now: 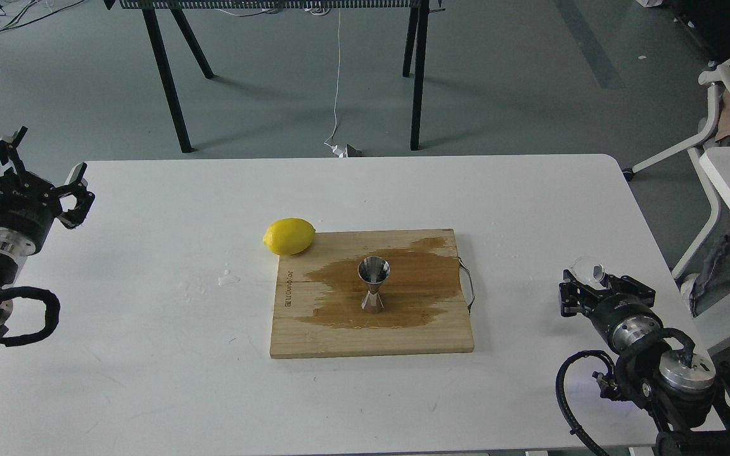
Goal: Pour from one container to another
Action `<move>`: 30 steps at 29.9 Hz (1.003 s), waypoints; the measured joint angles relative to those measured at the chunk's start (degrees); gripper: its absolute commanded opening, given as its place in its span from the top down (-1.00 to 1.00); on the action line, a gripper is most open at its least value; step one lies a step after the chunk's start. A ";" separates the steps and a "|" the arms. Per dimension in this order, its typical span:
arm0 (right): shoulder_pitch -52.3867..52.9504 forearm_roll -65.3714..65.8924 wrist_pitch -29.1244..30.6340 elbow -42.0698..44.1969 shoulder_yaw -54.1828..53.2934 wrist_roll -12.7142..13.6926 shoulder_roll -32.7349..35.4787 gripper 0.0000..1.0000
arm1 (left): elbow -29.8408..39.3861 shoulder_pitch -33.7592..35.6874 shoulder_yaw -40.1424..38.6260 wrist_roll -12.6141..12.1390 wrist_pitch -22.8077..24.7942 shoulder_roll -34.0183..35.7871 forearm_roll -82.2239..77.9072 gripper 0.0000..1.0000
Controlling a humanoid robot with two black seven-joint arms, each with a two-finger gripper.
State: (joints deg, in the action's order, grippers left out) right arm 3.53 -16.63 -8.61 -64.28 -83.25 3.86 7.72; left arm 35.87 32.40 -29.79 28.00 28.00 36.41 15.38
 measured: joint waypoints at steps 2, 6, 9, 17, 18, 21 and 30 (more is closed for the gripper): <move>0.07 0.01 0.00 0.02 0.42 0.00 -0.04 -0.11 | 0.00 -0.04 0.00 0.00 0.00 0.00 0.00 -0.85; 0.28 0.02 -0.01 0.10 1.85 0.00 -0.07 -0.12 | 0.01 -0.06 0.00 0.00 0.00 0.00 0.00 -0.84; 0.47 0.02 -0.01 0.38 2.22 -0.05 -0.07 -0.14 | 0.03 -0.06 0.00 0.00 0.00 0.00 0.00 -0.84; 0.59 0.03 -0.01 0.80 2.33 -0.08 -0.07 -0.33 | -0.01 -0.06 0.00 0.00 0.00 0.01 0.00 -0.85; 0.58 0.02 -0.01 0.80 2.33 -0.08 -0.07 -0.49 | -0.01 -0.06 0.00 0.00 0.00 0.01 0.00 -0.84; 0.46 0.03 -0.01 0.58 2.32 -0.08 -0.04 -0.85 | 0.01 -0.06 0.00 0.00 0.00 0.01 0.00 -0.84; -0.36 0.03 0.67 -0.93 2.36 0.00 0.20 -0.94 | 0.00 -0.09 0.00 0.00 0.00 0.01 0.00 -0.85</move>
State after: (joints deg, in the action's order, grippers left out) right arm 3.17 -16.60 -7.93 -65.21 -80.89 3.86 7.92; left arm 35.87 32.32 -29.79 28.00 28.00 36.42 15.38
